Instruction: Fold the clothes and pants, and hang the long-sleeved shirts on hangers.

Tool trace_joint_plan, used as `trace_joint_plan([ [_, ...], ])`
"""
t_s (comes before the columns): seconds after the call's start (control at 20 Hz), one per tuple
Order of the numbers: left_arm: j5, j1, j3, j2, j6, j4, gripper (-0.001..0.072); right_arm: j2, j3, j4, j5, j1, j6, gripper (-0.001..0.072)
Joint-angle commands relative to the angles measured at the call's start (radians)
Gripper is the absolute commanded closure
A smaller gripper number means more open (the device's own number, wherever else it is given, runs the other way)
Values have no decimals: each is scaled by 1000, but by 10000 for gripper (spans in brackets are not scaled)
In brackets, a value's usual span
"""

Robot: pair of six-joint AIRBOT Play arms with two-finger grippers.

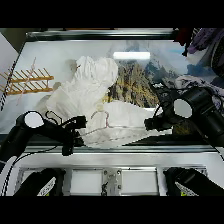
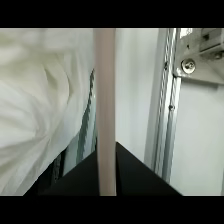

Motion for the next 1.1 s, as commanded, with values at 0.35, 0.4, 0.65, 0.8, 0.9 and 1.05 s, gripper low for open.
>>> trace_joint_plan([
  [0.35, 97, -135, -2, -153, -24, -71, 694, 0, 0, 6, 0, 0, 1, 693],
  [0.4, 106, -134, -2, -161, -24, -82, 694, 0, 0, 18, 1, 0, 0, 693],
  [0.65, 155, -134, -2, -212, -24, -160, 694, 1, 73, 24, 43, 0, -72, 694],
  [0.8, 192, -135, -2, -229, -23, -193, 695, 1, 161, 27, 55, 0, -72, 694],
  [0.9, 224, -135, -2, -220, -23, -204, 694, 1, 190, 40, 52, 1, -72, 694],
  [1.05, 243, -135, -2, -197, -23, -203, 694, 0, 192, 117, 11, 3, -72, 694],
])
